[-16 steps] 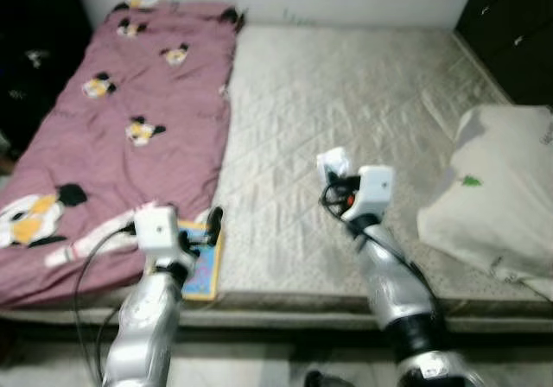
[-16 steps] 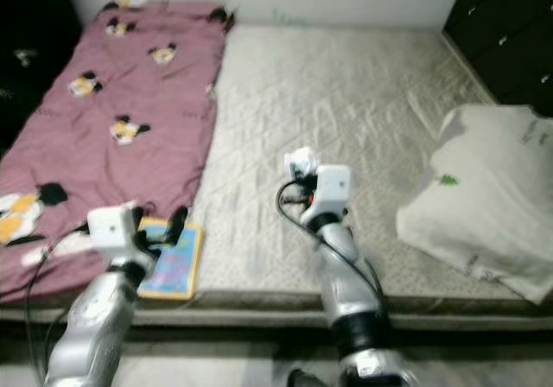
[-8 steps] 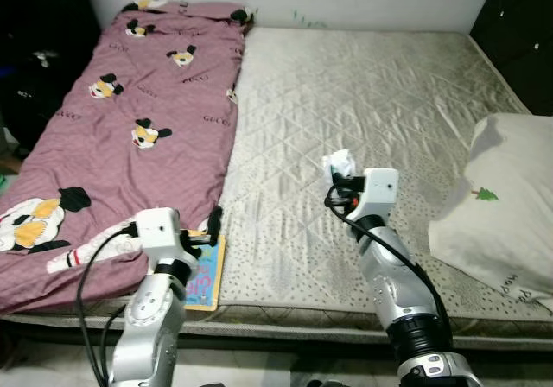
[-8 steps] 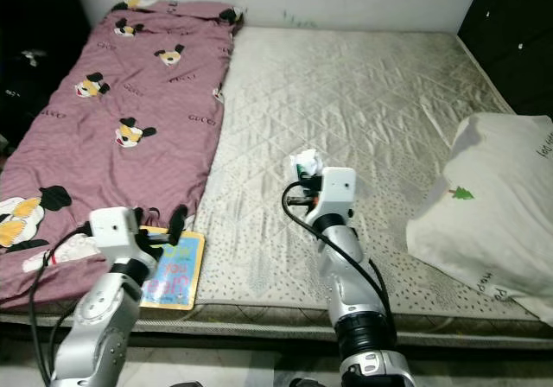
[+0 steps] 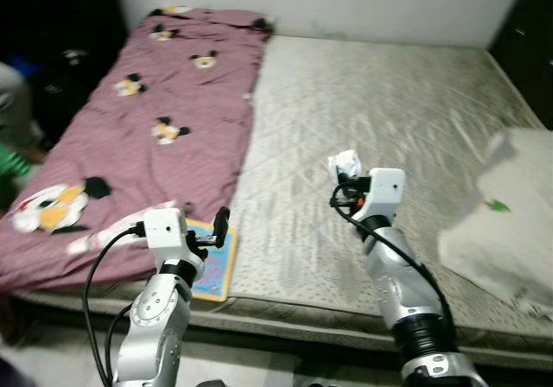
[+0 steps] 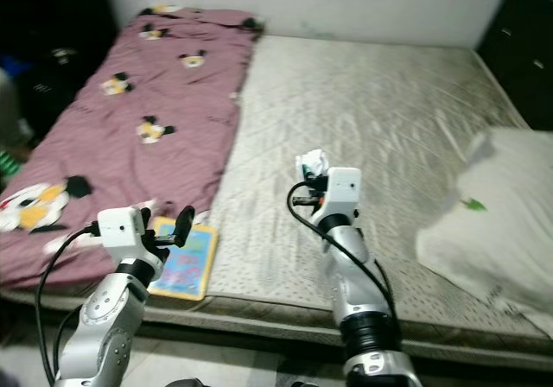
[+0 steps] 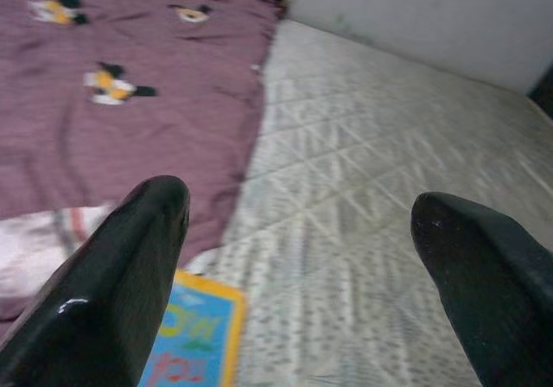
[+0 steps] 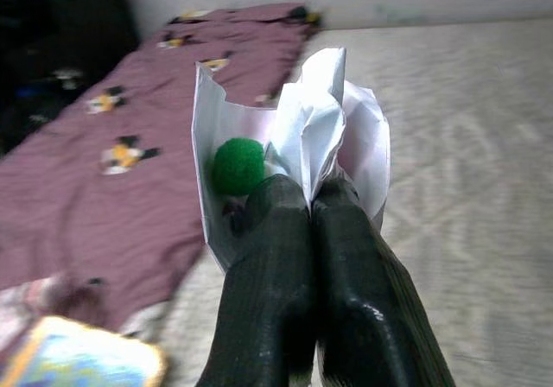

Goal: Clean up the room

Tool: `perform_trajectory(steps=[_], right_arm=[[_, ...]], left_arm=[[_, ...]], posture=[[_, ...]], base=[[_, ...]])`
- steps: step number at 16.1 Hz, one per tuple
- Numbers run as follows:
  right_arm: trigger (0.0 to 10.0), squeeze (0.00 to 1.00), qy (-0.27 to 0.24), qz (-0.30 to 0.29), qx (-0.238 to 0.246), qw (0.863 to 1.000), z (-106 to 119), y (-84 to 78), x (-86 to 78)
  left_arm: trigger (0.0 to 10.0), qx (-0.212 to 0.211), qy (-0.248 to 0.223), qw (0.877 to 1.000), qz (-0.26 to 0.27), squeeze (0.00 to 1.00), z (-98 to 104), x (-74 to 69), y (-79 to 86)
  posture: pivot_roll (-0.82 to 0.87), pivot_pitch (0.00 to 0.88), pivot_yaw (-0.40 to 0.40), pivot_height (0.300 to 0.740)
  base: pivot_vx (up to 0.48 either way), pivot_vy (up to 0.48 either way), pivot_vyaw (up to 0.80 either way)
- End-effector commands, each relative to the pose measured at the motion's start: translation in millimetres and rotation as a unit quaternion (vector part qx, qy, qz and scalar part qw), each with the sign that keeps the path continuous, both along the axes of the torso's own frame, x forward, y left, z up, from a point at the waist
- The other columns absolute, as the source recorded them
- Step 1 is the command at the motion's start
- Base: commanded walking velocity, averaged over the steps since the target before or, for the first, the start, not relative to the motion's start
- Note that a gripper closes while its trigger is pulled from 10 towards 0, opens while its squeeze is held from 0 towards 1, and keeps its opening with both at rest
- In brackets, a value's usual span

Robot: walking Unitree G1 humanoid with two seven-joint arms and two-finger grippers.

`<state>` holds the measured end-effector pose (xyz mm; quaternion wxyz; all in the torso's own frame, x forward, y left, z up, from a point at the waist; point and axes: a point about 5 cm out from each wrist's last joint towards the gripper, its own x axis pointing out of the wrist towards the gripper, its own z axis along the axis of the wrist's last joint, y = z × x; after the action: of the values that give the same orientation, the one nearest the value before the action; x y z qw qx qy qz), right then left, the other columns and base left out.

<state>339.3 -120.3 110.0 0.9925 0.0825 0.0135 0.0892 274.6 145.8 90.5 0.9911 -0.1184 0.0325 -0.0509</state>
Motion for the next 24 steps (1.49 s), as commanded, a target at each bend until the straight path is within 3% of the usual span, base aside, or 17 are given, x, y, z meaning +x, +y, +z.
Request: perform_trajectory(steps=[1, 15, 20, 24], right_arm=[[10.0, 0.0, 0.003, 0.007, -0.003, 1.0, -1.2, 1.9, 0.1], [10.0, 0.0, 0.003, 0.019, -0.026, 0.999, -5.0, 5.0, -0.8], [10.0, 0.0, 0.006, 0.02, -0.028, 0.999, -8.1, 4.5, -2.4], [10.0, 0.0, 0.013, 0.022, -0.03, 0.999, -11.5, 5.0, -3.7]], left_arm=[[10.0, 0.004, 0.008, 1.0, 0.007, 0.0, -2.9, -1.0, 2.2], [10.0, 0.006, 0.006, 1.0, 0.007, 0.0, -2.3, 0.5, 2.5], [10.0, 0.005, 0.007, 1.0, 0.006, 0.0, -2.9, 0.7, 2.0], [10.0, -0.001, -0.008, 1.0, -0.012, 0.0, 0.8, -0.7, -0.9]], posture=[[0.08, 0.116, -0.008, 0.74], [0.08, 0.114, -0.004, 0.74], [0.08, 0.114, -0.004, 0.74], [0.07, 0.121, -0.004, 0.74]], base=[[0.0, 0.3, 0.0], [0.0, 0.339, 0.0], [0.0, 0.383, 0.69], [0.0, 0.0, 0.0]])
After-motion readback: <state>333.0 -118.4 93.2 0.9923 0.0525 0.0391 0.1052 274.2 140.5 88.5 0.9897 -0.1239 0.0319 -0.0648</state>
